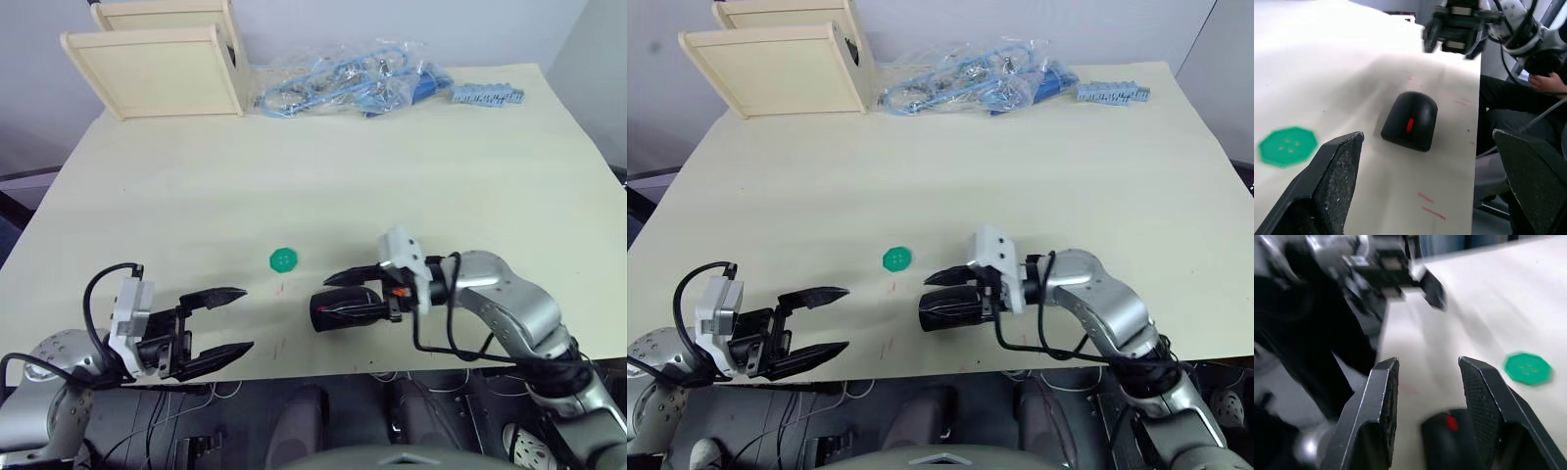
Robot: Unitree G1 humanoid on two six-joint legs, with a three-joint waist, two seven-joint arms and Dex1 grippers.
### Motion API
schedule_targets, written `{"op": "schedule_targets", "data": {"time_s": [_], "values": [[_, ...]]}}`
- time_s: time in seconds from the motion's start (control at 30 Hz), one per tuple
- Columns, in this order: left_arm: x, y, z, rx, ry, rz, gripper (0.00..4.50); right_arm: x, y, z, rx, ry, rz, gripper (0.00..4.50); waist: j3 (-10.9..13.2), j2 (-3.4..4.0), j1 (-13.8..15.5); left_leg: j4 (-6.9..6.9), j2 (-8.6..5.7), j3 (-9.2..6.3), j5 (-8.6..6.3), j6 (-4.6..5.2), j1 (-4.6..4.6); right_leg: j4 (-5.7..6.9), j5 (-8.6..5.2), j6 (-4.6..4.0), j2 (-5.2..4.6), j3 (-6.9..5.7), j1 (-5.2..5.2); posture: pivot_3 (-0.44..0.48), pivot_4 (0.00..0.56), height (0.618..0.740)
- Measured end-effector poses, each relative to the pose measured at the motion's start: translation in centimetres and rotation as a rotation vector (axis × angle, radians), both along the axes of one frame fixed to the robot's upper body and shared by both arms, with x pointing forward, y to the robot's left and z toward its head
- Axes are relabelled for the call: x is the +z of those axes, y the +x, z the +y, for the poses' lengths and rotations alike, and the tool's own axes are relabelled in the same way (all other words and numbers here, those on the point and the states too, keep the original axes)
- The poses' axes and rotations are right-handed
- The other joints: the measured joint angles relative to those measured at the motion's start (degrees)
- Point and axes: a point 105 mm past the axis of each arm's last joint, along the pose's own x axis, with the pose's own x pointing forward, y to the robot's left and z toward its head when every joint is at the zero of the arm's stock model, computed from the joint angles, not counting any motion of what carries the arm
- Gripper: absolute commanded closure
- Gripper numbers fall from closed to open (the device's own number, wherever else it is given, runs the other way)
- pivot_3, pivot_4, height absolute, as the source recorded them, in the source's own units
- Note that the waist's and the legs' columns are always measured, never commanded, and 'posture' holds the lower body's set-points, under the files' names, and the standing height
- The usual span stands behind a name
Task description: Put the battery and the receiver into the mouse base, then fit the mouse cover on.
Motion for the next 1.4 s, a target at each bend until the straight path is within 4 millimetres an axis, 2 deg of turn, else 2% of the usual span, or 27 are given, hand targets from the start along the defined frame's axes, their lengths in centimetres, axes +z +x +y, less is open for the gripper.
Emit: {"op": "schedule_targets", "data": {"time_s": [0.07, 0.2, 0.37, 0.53, 0.57, 0.6, 0.77, 0.87, 0.97, 1.13, 1.23, 1.3, 1.33, 1.4], "values": [[0.2, 0.2, 0.0, 0.004, 0.0, -0.002, 0.0, -0.1, 0.3, -1.2, -0.067, 0.024, -0.013, 2.49, 0.0, -0.03, 0.1, 0.0, 0.0, 0.0, 0.0, 0.0, 0.01, -0.02, -0.01, -0.01, 0.04, -0.01, 0.01, 0.0, 0.15, 0.74], [0.1, 0.4, 0.0, 0.013, -0.003, 0.011, 0.0, -0.8, 0.8, -2.3, -0.204, 0.108, 0.024, 2.49, 0.0, -0.04, 0.0, -0.03, 0.05, -0.01, 0.0, 0.0, 0.03, 0.0, 0.0, -0.04, 0.22, 0.1, -0.01, 0.0, 0.15, 0.74], [0.3, 0.6, -0.3, 0.003, -0.006, 0.012, 0.0, -2.8, 1.1, -1.7, -0.274, 0.148, 0.078, 2.49, 0.0, -0.03, 0.0, -0.01, 0.09, 0.03, 0.0, -0.01, 0.04, 0.01, 0.01, -0.07, 0.29, 0.15, -0.01, 0.0, 0.15, 0.74], [0.3, 0.5, -0.4, -0.028, 0.008, 0.021, 0.0, -3.6, 1.5, -1.4, -0.3, 0.179, 0.086, 2.49, 0.0, -0.07, 0.0, -0.02, 0.11, 0.03, 0.0, -0.02, 0.05, -0.01, 0.01, -0.08, 0.33, 0.15, -0.01, 0.0, 0.15, 0.74], [0.3, 0.2, -0.1, -0.046, 0.025, 0.037, 0.0, -5.7, 1.4, -1.8, -0.331, 0.15, 0.13, 2.49, 0.0, -0.02, 0.0, -0.02, 0.11, 0.09, 0.0, -0.02, 0.04, -0.02, 0.01, -0.07, 0.31, 0.2, -0.02, 0.0, 0.15, 0.74], [0.3, 0.2, -0.1, -0.046, 0.024, 0.038, 0.0, -5.8, 1.5, -1.8, -0.334, 0.147, 0.132, 2.49, 0.0, -0.02, 0.0, -0.02, 0.11, 0.09, 0.0, -0.02, 0.04, -0.02, 0.01, -0.07, 0.31, 0.2, -0.02, 0.0, 0.15, 0.74], [-0.1, -0.1, 0.6, -0.038, 0.023, 0.048, 0.0, -6.9, 1.9, -2.0, -0.357, 0.152, 0.127, 2.49, 0.0, -0.04, 0.0, -0.02, 0.16, 0.13, 0.0, -0.02, 0.12, 0.0, 0.0, -0.09, 0.38, 0.24, 0.0, 0.0, 0.15, 0.74], [-0.5, -0.4, 1.0, -0.032, 0.026, 0.059, 0.0, -8.5, 1.9, -1.8, -0.368, 0.15, 0.125, 2.49, 0.0, -0.04, 0.0, -0.03, 0.18, 0.17, 0.0, -0.02, 0.17, 0.0, 0.0, -0.09, 0.4, 0.29, 0.02, 0.0, 0.15, 0.74], [-0.8, -0.4, 1.2, -0.025, 0.039, 0.053, 0.0, -9.3, 1.8, -1.6, -0.336, 0.114, 0.045, 2.49, -0.2, -0.2, -0.3, -0.16, 0.28, 0.32, 0.0, -0.01, 0.73, -0.04, -0.02, -0.14, 0.49, 0.38, 0.44, 0.0, 0.15, 0.74], [-0.9, -0.4, 1.3, -0.019, 0.032, 0.045, 0.0, -9.0, 1.9, -1.7, -0.339, 0.128, 0.025, 2.49, -0.3, -0.29, -0.2, -0.18, 0.4, 0.26, -0.01, -0.01, 0.76, -0.02, -0.06, -0.24, 0.61, 0.37, 0.46, 0.0, 0.15, 0.74], [-1.1, -0.3, 1.3, 0.003, 0.011, 0.039, 0.0, -8.5, 1.8, -2.9, -0.36, 0.127, 0.055, 2.49, -0.3, -0.22, 0.0, -0.15, 0.36, 0.24, -0.01, -0.02, 0.63, -0.03, -0.04, -0.22, 0.55, 0.37, 0.39, 0.0, 0.15, 0.74], [-1.5, 0.0, 1.3, 0.046, -0.018, 0.04, 0.0, -6.3, 2.0, -4.4, -0.389, 0.15, 0.034, 2.49, -0.3, -0.23, 0.2, -0.12, 0.34, 0.2, -0.01, -0.02, 0.53, -0.02, -0.04, -0.21, 0.5, 0.35, 0.32, 0.0, 0.15, 0.74], [-1.5, 0.0, 1.3, 0.046, -0.018, 0.04, 0.0, -6.3, 2.0, -4.4, -0.389, 0.15, 0.034, 2.49, -0.3, -0.23, 0.2, -0.12, 0.35, 0.2, -0.01, -0.02, 0.54, -0.02, -0.04, -0.21, 0.51, 0.35, 0.32, 0.0, 0.15, 0.74], [-1.7, 0.3, 1.3, 0.084, -0.035, 0.037, 0.0, -4.9, 1.8, -4.9, -0.383, 0.157, 0.018, 1.95, -0.3, -0.22, 0.2, -0.12, 0.35, 0.19, -0.01, -0.02, 0.53, -0.02, -0.04, -0.22, 0.51, 0.34, 0.32, 0.0, 0.15, 0.74]]}}
